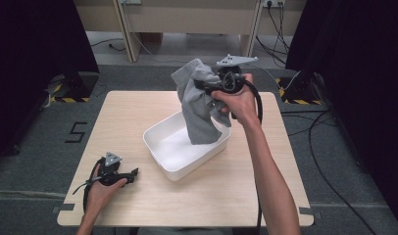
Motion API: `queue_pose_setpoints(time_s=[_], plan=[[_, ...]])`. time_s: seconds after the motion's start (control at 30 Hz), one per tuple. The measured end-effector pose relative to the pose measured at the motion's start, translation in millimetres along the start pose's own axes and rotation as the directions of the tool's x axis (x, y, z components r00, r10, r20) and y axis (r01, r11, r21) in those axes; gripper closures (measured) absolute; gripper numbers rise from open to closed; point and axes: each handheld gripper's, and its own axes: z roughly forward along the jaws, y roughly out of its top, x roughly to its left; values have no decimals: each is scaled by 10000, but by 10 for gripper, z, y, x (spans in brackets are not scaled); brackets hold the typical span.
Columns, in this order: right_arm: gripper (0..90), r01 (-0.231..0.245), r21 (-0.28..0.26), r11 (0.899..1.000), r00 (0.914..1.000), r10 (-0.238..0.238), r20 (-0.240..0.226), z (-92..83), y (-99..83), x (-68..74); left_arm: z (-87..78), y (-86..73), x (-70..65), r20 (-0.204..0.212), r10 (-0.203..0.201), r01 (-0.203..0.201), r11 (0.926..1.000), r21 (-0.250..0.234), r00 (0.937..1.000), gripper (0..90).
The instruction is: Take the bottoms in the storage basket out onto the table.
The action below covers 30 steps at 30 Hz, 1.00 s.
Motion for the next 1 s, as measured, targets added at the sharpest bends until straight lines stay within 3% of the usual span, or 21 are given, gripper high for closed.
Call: queue_pose_setpoints(time_s=[0.53,0.73,1.0], plan=[[617,-352,-229,9991,9936,374,1062,-743,-165,-397,1,-1,1,-13,4,-4,10000,-11,10000,130],[616,-527,-250,9983,9843,562,1675,-1083,-326,-565,1,-1,1,-13,5,-5,10000,-7,10000,130],[616,-900,-97,9959,9699,898,2264,-1312,-652,-746,2,-1,-1,-15,-17,17,10000,-20,10000,130]])
